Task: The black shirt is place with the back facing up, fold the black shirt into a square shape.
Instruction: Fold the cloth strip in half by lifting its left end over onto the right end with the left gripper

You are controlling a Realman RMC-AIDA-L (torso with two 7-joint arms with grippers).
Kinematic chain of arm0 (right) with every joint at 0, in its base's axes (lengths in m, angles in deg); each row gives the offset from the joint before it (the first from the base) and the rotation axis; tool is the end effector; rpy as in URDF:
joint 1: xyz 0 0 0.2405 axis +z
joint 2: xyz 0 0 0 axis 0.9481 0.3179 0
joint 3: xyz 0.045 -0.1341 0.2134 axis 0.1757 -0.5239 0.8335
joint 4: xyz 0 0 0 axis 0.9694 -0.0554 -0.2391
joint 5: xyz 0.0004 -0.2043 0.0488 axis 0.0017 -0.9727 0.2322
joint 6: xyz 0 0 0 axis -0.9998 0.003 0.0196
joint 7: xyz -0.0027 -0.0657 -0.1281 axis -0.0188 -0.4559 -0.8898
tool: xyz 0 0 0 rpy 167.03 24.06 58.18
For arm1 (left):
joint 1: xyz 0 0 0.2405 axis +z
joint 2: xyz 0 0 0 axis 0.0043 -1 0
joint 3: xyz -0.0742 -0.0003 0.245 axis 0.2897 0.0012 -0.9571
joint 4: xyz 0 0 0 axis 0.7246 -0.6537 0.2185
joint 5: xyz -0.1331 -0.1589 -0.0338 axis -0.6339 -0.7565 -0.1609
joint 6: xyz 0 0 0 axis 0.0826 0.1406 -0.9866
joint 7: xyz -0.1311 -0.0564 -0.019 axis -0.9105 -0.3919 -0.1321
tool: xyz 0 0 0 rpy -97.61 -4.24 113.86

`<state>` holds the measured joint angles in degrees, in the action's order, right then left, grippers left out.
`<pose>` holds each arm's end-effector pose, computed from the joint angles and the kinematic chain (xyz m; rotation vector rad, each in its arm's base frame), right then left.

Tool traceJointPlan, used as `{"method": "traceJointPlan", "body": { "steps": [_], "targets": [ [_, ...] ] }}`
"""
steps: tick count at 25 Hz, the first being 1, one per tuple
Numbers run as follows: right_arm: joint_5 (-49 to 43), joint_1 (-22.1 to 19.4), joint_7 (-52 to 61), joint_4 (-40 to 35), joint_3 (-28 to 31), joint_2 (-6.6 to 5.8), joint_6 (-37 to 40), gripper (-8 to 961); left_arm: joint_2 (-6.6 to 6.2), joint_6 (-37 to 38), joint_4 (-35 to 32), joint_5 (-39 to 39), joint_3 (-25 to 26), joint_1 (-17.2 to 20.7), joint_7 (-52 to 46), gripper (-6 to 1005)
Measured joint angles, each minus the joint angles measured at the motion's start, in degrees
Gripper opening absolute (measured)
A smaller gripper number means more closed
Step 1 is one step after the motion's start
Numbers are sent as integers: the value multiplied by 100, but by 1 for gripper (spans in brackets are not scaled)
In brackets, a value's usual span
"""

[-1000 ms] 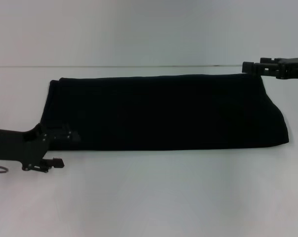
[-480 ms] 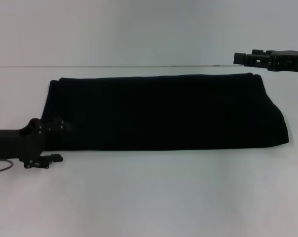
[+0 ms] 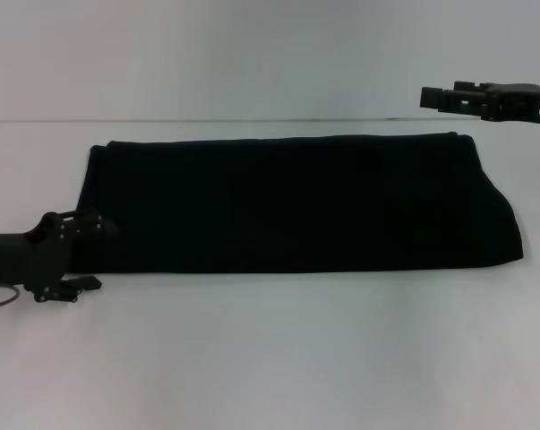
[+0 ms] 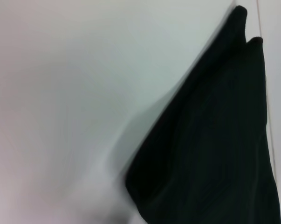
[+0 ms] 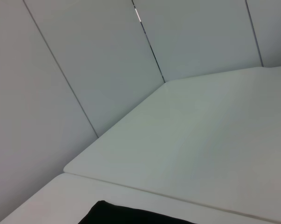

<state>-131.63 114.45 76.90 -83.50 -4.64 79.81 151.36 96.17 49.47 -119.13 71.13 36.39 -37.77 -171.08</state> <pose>0.2307 0.4287 0.0689 -2.3560 1.0001 0.7185 -0.3378 0.3605 0.0423 -1.2563 -2.5285 -0.6764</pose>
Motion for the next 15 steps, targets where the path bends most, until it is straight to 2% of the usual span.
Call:
{"method": "traceJointPlan", "body": {
  "steps": [15],
  "targets": [
    [-7, 44, -6, 18, -4, 12, -37, 879, 25, -297, 5, -4, 8, 62, -38, 894]
  ]
}}
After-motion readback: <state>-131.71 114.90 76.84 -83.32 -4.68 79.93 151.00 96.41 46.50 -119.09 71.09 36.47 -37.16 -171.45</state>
